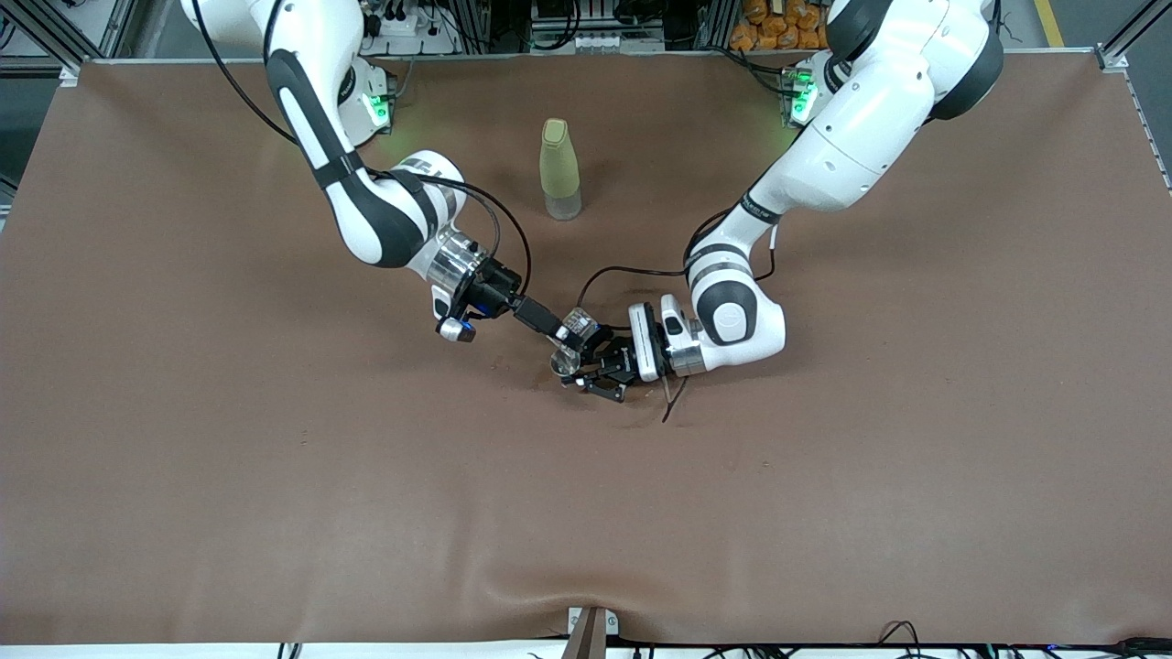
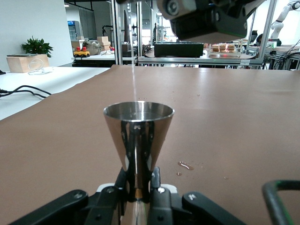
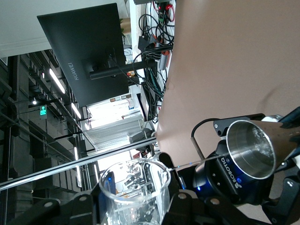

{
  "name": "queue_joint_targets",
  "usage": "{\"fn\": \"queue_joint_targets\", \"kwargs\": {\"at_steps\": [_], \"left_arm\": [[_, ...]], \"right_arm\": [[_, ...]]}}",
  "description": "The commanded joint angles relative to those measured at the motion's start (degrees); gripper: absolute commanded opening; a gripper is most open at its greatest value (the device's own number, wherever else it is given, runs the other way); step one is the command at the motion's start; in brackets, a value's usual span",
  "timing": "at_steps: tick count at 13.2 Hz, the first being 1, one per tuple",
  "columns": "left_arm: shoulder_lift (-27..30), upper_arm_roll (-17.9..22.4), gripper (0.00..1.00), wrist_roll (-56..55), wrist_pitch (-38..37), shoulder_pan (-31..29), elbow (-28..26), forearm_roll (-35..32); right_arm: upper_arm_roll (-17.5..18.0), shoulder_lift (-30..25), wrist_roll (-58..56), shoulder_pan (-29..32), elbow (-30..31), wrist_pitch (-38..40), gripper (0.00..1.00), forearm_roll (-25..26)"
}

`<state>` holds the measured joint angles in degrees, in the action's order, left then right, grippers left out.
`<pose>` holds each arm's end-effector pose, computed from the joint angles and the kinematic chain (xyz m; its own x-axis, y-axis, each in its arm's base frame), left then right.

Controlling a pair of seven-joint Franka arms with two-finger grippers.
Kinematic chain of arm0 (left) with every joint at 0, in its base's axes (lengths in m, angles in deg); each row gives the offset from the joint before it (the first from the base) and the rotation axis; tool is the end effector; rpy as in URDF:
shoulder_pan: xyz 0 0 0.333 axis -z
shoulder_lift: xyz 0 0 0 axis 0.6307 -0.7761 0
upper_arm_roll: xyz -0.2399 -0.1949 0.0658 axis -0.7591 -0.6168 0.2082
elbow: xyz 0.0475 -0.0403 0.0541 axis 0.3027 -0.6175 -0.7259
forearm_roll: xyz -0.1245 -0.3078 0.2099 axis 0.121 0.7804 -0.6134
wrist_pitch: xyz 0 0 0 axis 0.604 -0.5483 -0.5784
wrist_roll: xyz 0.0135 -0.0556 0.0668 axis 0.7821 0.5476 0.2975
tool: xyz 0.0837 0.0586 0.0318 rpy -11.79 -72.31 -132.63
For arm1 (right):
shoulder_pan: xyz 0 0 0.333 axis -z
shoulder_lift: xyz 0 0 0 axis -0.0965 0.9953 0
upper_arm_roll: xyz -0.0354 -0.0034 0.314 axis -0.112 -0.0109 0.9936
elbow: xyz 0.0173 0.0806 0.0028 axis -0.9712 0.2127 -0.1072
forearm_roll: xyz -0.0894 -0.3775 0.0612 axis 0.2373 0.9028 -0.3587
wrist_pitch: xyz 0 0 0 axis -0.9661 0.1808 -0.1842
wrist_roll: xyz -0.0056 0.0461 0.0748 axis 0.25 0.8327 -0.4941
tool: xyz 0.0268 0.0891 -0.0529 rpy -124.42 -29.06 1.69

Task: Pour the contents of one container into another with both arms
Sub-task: 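Tilt the glass cup with the right gripper, pouring into the jigger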

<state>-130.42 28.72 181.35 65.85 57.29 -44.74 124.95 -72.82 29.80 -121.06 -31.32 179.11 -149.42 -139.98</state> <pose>0.5644 -0.4054 0.1264 0.0326 -0.2529 0.9669 -0.9910 -0.1341 -0.0017 0.5043 0.3701 0.2748 0.8063 -0.5508 -0.2157 -0.2852 -0.0425 -0.9575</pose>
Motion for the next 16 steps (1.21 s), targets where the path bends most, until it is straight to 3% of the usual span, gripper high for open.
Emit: {"fn": "queue_joint_targets", "kwargs": {"at_steps": [1, 16], "left_arm": [[0.32, -0.31, 0.00, 1.89, 0.06, -0.17, -0.29, 2.18], [1.90, -0.31, 0.00, 1.28, 0.14, -1.93, -0.55, 2.09]], "right_arm": [[0.52, 0.48, -0.04, 0.83, -0.88, 0.28, 0.19, -2.53], [0.52, 1.09, 1.81, 1.18, -1.14, 0.46, 0.17, -2.18]]}}
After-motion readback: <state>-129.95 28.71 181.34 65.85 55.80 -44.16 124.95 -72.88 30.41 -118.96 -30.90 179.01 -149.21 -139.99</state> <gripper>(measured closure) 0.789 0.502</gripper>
